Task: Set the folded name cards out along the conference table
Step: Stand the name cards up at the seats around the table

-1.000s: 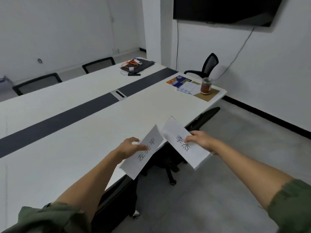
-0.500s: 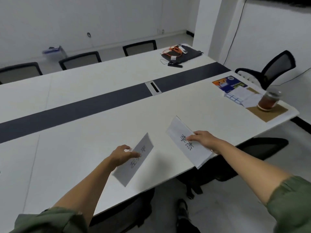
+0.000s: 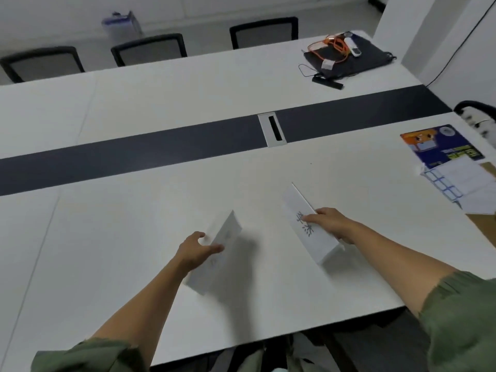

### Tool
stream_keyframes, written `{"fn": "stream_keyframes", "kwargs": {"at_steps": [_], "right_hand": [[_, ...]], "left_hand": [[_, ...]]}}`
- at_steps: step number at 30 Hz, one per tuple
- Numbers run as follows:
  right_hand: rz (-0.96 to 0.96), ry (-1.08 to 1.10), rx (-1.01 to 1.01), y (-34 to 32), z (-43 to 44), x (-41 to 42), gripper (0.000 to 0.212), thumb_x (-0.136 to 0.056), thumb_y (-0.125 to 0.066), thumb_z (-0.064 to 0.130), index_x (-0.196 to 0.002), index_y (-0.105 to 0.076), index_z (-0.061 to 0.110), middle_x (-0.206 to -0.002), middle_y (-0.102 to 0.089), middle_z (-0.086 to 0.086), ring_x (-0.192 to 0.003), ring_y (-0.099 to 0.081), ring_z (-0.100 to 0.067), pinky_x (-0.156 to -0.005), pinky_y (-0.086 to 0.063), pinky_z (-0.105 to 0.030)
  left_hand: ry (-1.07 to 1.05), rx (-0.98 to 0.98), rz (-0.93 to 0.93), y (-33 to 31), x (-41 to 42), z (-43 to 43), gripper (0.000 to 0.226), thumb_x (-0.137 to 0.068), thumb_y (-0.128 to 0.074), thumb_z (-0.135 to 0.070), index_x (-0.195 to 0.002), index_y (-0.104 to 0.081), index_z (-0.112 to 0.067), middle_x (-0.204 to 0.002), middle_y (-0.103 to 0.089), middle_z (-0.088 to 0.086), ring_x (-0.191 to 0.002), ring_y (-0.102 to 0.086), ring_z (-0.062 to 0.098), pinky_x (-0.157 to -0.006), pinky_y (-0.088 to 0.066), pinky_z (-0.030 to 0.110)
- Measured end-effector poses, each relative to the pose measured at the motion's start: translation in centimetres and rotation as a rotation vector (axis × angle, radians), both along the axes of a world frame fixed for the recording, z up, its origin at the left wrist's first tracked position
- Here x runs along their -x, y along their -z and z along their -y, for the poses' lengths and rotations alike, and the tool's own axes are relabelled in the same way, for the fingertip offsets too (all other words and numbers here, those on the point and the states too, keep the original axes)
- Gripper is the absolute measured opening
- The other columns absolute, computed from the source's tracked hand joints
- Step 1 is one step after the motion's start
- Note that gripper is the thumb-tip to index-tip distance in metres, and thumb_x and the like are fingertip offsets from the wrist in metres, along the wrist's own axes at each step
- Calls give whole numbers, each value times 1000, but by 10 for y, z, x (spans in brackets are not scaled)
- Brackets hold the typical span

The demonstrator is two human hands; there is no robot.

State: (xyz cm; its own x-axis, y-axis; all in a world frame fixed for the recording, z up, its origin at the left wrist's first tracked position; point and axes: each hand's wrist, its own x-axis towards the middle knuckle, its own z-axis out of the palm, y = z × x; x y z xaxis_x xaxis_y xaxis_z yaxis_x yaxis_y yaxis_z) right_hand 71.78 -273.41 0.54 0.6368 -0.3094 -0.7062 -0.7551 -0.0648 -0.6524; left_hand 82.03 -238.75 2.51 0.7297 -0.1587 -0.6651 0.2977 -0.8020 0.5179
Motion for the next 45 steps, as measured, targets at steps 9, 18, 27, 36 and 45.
{"fn": "stream_keyframes", "kwargs": {"at_steps": [9,18,27,36,45], "right_hand": [[-97,-44,64,38,10,-47,67,-78,-81,32,-133,-50,10,-124,-60,-9,-89,-65,-22,-63,-49,-29],[-188,-307,343,47,10,-75,71,-84,-71,33,-145,-37,15,-136,-51,-10,-112,-56,-30,-87,-47,-36],[-158,-369,419,51,7,-75,45,-90,-65,30,-130,-51,15,-127,-61,-8,-107,-60,-29,-89,-49,-37],[-35,-387,677,15,-8,-71,63,-91,-62,36,-147,-37,20,-143,-47,-11,-123,-51,-31,-93,-44,-39],[337,-575,851,-32,-91,-98,48,-93,-57,27,-139,-48,21,-144,-46,-3,-128,-45,-24,-94,-48,-39]], "left_hand": [[16,-68,-36,30,-48,11,91,-62,-74,-50,-140,-42,-17,-133,-55,10,-111,-57,30,-86,-47,37],[75,-73,-32,47,-75,19,95,-52,-63,-46,-141,-42,-21,-125,-59,12,-103,-59,30,-86,-49,36],[74,-80,26,48,-75,12,86,-56,-59,-49,-137,-51,-23,-118,-65,10,-105,-61,28,-89,-50,36],[14,-63,170,33,-56,-1,61,-79,-73,-41,-133,-54,-18,-126,-59,10,-110,-58,26,-91,-50,38],[-169,-118,269,15,-19,-82,38,-85,-64,-31,-119,-64,-15,-104,-68,7,-99,-62,25,-88,-51,37]]}}
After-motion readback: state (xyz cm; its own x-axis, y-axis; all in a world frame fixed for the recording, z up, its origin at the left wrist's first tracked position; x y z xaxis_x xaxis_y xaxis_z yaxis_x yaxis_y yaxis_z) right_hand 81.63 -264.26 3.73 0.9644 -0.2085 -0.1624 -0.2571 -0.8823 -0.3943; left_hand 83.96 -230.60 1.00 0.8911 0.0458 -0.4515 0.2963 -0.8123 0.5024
